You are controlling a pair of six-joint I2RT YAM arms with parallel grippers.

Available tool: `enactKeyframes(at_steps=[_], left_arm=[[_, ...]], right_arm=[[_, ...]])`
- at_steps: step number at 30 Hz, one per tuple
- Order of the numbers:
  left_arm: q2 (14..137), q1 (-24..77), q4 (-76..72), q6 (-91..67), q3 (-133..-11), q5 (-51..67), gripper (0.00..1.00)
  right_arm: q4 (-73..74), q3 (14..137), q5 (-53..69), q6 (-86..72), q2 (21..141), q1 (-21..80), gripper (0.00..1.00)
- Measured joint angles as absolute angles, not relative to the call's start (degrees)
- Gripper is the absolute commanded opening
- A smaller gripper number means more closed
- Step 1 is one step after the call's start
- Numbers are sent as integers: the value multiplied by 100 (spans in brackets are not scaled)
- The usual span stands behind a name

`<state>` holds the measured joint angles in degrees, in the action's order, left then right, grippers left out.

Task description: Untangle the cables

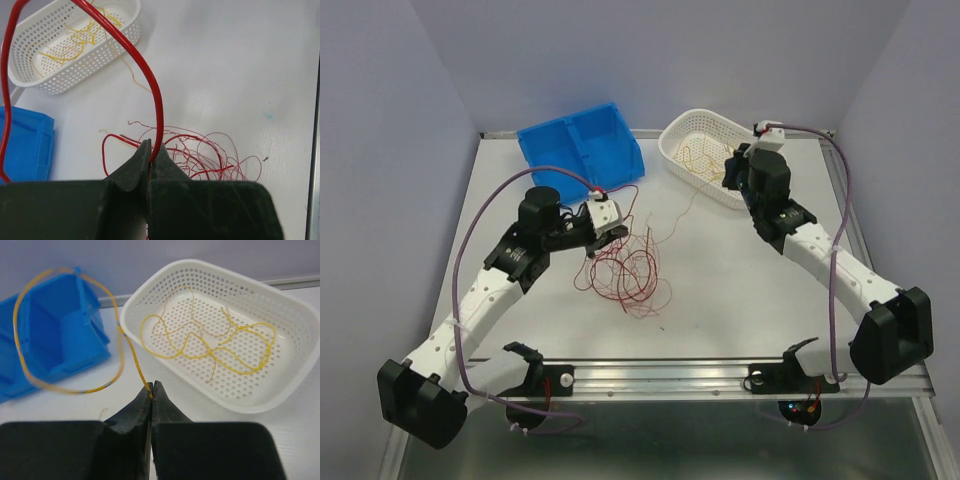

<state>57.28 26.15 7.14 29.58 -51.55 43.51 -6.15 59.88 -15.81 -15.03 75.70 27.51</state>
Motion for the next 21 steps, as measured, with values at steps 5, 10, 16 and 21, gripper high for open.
enactKeyframes(at_steps=[5,10,16,21], left_arm=[[5802,2615,478,2858,-4991,4121,0],[5826,2615,283,2801,-4814,3953,0],[6099,2615,58,2792,-4770,3804,0],[6816,2615,-113,2731,-4766,3656,0]], right_arm=[[-440,6982,-1870,-1623,8145,2458,1],[-274,8661,-2012,-1538,9129,2412,0],[3,9784,-2069,-1544,9612,2082,1],[93,10328,-2003,-1553,9581,2025,1]])
